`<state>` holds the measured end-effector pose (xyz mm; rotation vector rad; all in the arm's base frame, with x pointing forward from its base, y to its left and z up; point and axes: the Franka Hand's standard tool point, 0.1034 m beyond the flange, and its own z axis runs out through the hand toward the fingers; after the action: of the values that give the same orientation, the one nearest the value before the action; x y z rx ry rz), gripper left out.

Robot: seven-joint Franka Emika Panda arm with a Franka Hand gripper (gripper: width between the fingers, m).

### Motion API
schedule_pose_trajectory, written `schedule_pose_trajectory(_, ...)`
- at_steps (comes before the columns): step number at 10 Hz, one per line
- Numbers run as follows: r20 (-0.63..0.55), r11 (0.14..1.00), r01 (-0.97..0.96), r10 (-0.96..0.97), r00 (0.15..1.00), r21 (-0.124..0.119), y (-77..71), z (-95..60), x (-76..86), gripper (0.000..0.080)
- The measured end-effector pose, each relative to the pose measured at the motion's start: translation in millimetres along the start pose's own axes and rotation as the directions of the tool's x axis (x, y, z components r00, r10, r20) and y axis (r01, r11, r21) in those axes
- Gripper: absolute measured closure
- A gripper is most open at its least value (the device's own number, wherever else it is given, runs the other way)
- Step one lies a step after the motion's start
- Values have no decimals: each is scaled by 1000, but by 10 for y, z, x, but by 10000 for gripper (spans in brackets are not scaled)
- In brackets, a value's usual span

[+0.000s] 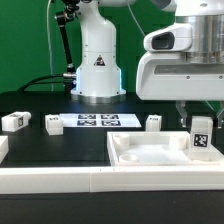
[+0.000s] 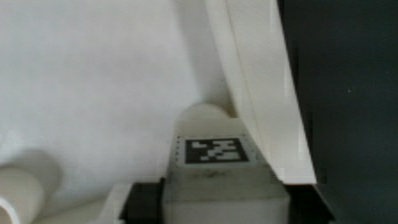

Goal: Assemble square table

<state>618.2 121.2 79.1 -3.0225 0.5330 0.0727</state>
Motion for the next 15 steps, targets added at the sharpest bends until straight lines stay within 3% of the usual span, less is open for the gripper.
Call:
schedule_pose_trajectory(2,-1,986,-167,167,986,21,-4,4,11,509)
schedule_pose_trajectory(4,8,918,-392,392,920,56,-18,6,10,509)
schedule_pose_trajectory(7,31,813,-578,577,816,77,-31,10,21,509)
schedule_pose_trajectory(10,54,700,-710,708,704,76,-47,9,16,509)
schedule_pose_trajectory(12,56,696,-714,712,700,77,-47,10,18,509)
schedule_pose_trajectory(13,55,708,-702,700,712,78,-49,11,17,453)
schedule_pose_trajectory(14,55,746,-663,661,748,59,-40,18,-8,265)
schedule_pose_trajectory(15,62,775,-631,628,775,33,-50,17,-24,265)
